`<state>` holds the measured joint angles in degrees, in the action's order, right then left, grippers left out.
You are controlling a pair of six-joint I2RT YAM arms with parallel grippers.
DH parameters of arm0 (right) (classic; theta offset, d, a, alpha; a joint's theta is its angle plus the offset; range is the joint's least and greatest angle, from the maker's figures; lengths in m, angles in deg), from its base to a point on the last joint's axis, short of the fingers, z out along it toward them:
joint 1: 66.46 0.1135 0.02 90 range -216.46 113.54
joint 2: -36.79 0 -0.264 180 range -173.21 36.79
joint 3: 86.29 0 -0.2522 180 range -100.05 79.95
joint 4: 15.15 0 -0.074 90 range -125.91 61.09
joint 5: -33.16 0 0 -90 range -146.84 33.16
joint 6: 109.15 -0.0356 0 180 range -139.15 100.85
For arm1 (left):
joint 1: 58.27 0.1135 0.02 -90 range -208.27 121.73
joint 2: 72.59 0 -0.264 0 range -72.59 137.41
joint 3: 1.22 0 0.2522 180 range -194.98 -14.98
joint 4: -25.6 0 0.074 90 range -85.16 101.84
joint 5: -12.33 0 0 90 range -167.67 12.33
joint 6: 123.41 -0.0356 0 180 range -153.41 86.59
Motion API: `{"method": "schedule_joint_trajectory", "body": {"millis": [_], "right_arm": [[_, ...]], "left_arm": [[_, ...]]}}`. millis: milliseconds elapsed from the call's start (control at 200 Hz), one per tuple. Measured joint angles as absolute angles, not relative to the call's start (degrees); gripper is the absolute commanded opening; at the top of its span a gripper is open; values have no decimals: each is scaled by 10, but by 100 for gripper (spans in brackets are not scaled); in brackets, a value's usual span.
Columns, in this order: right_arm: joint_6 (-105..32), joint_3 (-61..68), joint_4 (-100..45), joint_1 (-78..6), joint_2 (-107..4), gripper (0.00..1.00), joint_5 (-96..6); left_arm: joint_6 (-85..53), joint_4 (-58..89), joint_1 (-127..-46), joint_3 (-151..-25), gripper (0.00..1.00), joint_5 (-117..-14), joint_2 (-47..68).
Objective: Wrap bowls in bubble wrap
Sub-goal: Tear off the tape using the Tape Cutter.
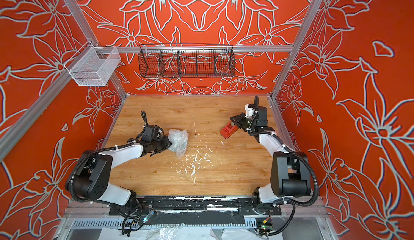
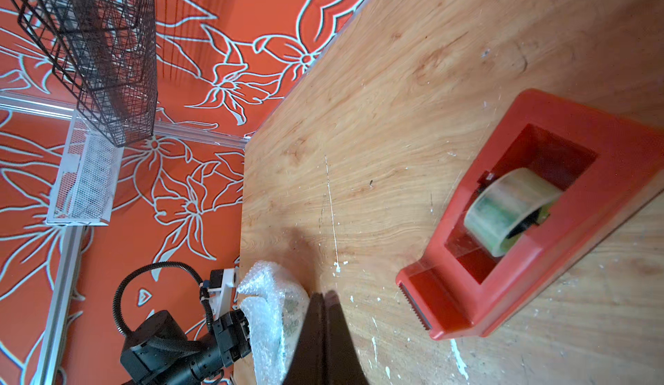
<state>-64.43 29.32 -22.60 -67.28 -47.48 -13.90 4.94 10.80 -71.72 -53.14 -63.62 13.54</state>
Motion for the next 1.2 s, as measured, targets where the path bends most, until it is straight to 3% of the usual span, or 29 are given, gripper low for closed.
{"method": "schedule_joint_trajectory", "body": {"millis": [876,1201], "right_arm": [[-630,263,-282,-665,-445,0,-144],[-643,315,-249,-615,-414,0,-156]], "left_arm": [[61,108,-745,-541,2,-634,146],[61,101,-745,-543,2,-634,146]]}}
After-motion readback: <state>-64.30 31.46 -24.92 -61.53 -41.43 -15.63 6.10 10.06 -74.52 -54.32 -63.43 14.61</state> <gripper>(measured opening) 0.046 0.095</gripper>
